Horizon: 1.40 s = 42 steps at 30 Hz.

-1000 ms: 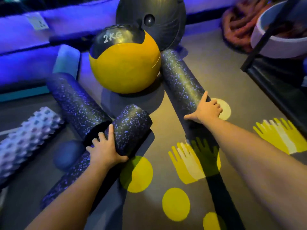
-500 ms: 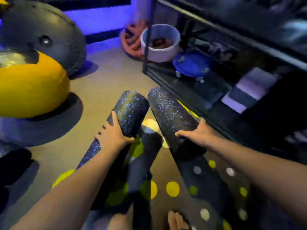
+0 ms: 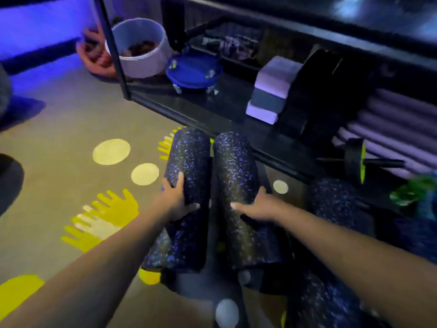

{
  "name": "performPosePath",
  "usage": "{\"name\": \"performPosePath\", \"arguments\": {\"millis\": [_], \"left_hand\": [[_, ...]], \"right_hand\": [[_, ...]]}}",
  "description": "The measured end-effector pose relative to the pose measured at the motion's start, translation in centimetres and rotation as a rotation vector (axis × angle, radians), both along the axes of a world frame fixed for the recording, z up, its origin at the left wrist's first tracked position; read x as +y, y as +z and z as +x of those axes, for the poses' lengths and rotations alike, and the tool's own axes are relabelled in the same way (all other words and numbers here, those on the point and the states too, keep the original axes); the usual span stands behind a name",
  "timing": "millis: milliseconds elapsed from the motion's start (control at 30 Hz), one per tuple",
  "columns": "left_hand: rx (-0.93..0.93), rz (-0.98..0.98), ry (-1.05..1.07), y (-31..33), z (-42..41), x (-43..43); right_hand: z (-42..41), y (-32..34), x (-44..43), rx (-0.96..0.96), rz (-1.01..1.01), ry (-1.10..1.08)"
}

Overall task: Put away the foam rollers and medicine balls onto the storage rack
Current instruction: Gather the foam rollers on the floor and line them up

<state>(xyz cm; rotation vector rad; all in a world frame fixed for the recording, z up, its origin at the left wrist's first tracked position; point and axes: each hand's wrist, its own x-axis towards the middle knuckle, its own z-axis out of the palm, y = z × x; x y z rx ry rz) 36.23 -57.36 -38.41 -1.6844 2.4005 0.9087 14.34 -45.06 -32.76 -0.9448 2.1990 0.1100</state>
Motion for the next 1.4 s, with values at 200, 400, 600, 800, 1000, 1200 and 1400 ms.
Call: {"name": "performPosePath", "arguments": {"millis": [200, 400, 600, 800, 1000, 1200, 1400], "left_hand": [[0.078, 0.106, 0.115, -1.8, 2.9, 2.5], [0.098, 0.138, 0.246, -1.5, 2.4, 4.7], [-0.003, 0.046, 0.257, -1.9, 2.5, 8.0], [0.098, -0.008, 0.069, -0.2, -2.7, 9.5], [-0.024, -0.061, -0.182, -2.6, -4.2, 12.2], [0.202, -0.001, -0.215, 0.5, -1.1, 11.6], [-0.233, -0.033, -0.152, 8.0, 11.9, 6.7]], "right_hand": [[-0.4, -5.7, -5.8, 0.101, -0.135, -0.171], [0.6, -6.7, -5.5, 0.197, -0.15, -0.208], [1.6, -5.3, 1.1, 0.078, -0.229, -0.35], [0.7, -4.0, 7.0, -0.012, -0.257, -0.489], [-1.1, -7.0, 10.6, 0.313, -0.414, -0.178], [2.8, -6.8, 6.0, 0.402, -0.79, 0.016], [16.2, -3.2, -5.0, 0.078, -0.921, 0.353]]}}
